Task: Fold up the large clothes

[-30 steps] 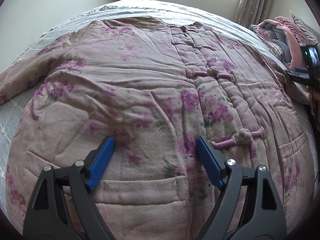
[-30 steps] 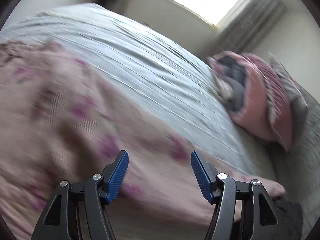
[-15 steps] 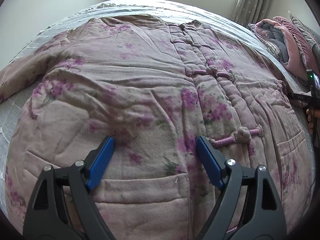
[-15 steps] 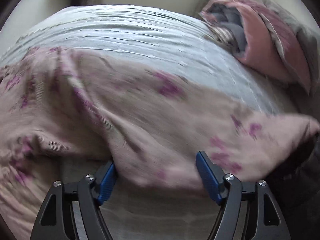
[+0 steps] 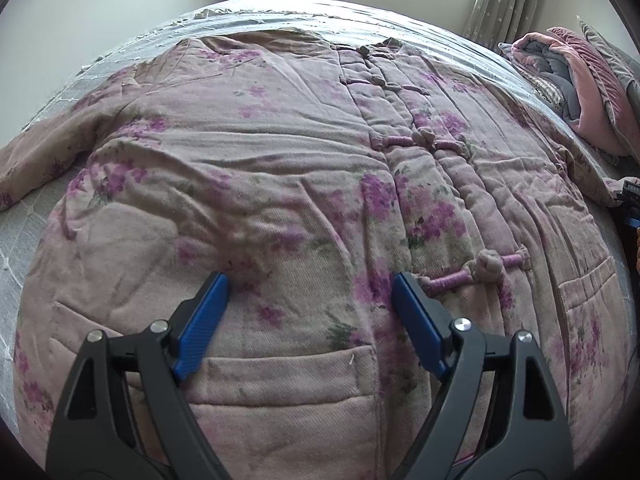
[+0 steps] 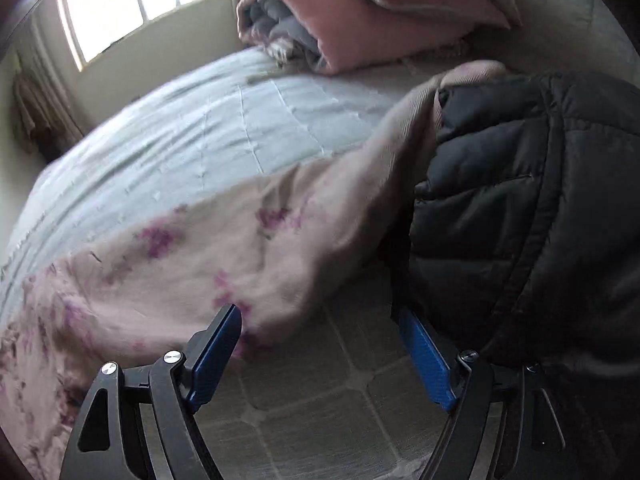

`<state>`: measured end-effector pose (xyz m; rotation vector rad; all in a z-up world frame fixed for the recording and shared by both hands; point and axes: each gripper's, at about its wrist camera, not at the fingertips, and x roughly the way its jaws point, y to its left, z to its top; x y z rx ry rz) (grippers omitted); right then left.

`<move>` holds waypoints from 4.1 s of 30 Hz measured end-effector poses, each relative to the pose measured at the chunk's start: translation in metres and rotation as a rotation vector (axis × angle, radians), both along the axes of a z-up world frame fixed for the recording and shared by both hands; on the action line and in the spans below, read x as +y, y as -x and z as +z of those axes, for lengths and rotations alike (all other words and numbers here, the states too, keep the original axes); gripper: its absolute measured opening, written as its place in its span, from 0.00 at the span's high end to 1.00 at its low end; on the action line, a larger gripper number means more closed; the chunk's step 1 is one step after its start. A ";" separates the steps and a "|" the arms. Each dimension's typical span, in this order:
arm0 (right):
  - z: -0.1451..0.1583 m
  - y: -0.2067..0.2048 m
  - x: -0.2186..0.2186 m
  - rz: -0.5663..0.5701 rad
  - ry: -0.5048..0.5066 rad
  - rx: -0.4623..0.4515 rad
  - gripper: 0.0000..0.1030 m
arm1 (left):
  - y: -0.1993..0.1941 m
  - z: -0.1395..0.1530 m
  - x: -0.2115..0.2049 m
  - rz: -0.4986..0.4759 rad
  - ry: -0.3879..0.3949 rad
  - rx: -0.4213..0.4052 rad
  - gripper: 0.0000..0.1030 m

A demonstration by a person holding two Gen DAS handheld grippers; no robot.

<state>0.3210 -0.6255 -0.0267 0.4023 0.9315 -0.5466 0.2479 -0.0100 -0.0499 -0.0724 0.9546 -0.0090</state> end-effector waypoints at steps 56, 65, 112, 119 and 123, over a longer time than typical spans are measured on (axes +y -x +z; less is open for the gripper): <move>0.031 -0.062 -0.011 -0.259 0.192 0.003 0.44 | -0.010 0.019 0.042 0.037 0.221 -0.002 0.19; 0.055 -0.056 0.024 -0.155 0.195 -0.113 0.91 | -0.010 0.019 0.039 0.042 0.188 -0.001 0.19; 0.005 -0.082 0.513 1.005 0.218 -0.211 0.90 | -0.011 0.035 0.102 0.205 0.356 -0.050 0.19; -0.016 -0.067 0.529 1.108 0.278 -0.100 0.80 | -0.010 0.034 0.105 0.214 0.386 -0.034 0.19; 0.002 -0.067 0.528 1.076 0.137 -0.109 0.57 | -0.011 0.033 0.113 0.233 0.409 -0.026 0.19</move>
